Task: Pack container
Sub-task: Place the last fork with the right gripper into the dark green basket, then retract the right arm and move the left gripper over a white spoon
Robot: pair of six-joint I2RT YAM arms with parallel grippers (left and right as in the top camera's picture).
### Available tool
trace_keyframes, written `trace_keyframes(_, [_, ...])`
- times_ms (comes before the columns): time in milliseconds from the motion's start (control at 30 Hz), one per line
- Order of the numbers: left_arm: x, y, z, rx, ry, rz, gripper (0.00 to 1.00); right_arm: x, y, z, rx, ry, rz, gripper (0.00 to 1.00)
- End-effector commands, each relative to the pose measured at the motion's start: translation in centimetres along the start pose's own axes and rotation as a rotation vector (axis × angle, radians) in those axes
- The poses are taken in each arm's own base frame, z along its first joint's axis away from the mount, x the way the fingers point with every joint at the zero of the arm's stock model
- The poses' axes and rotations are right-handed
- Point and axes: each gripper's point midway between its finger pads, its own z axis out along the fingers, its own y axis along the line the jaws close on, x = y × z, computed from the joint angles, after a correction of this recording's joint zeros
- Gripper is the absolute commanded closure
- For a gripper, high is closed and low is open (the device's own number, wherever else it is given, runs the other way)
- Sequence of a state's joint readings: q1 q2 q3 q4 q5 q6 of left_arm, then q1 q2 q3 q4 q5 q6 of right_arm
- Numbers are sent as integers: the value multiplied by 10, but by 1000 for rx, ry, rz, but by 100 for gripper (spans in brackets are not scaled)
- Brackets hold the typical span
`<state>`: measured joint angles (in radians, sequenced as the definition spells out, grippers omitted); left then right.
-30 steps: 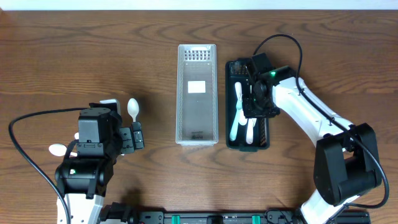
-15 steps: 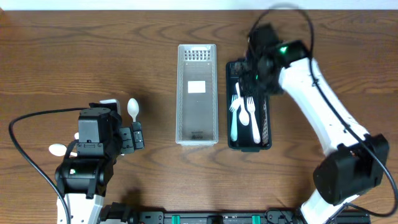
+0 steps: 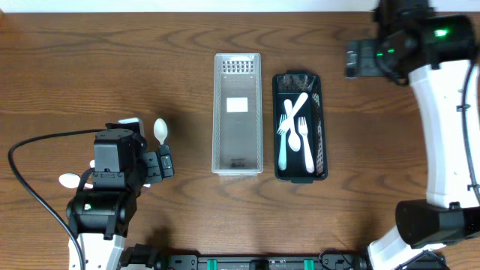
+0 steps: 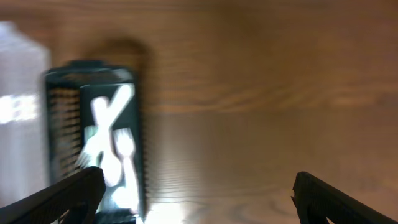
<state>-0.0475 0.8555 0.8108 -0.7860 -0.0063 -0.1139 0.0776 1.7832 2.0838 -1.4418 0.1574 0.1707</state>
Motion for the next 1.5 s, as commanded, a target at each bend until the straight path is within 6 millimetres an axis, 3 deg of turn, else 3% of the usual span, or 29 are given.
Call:
trace_keyframes(0, [-15,-1,-14,4,-36,-32,2,7,-26,9,-2,42,62,1])
trace_keyframes(133, [-32,-3,-34,2,-28,-31,2,25,-45,33,9,122,116,1])
trace_keyframes(233, [-56,-6,-43,-1,-15,-30,2,40,-42,55,4,176,115,1])
trace_keyframes(333, [-77,-11,-33,-7,21,-20,2,61,-35,80,3,243,94,1])
trace_keyframes(433, [-81,-13,-5,-22,100,-12,2,82,-29,102,5,296,78,1])
trace_keyframes(600, [-54,-12,62,-64,322,2,2,108,-21,127,-16,349,70,1])
trace_keyframes(867, [-11,-8,128,-107,551,16,2,110,-20,130,-20,353,70,1])
trace_keyframes(1000, [4,-7,148,-116,608,20,2,110,-20,130,-20,355,70,1])
trace_keyframes(1167, [22,-20,163,-27,652,33,2,111,-20,129,-20,356,69,1])
trace_keyframes(1467, [39,-15,173,-30,667,23,2,112,-20,129,-19,361,68,1])
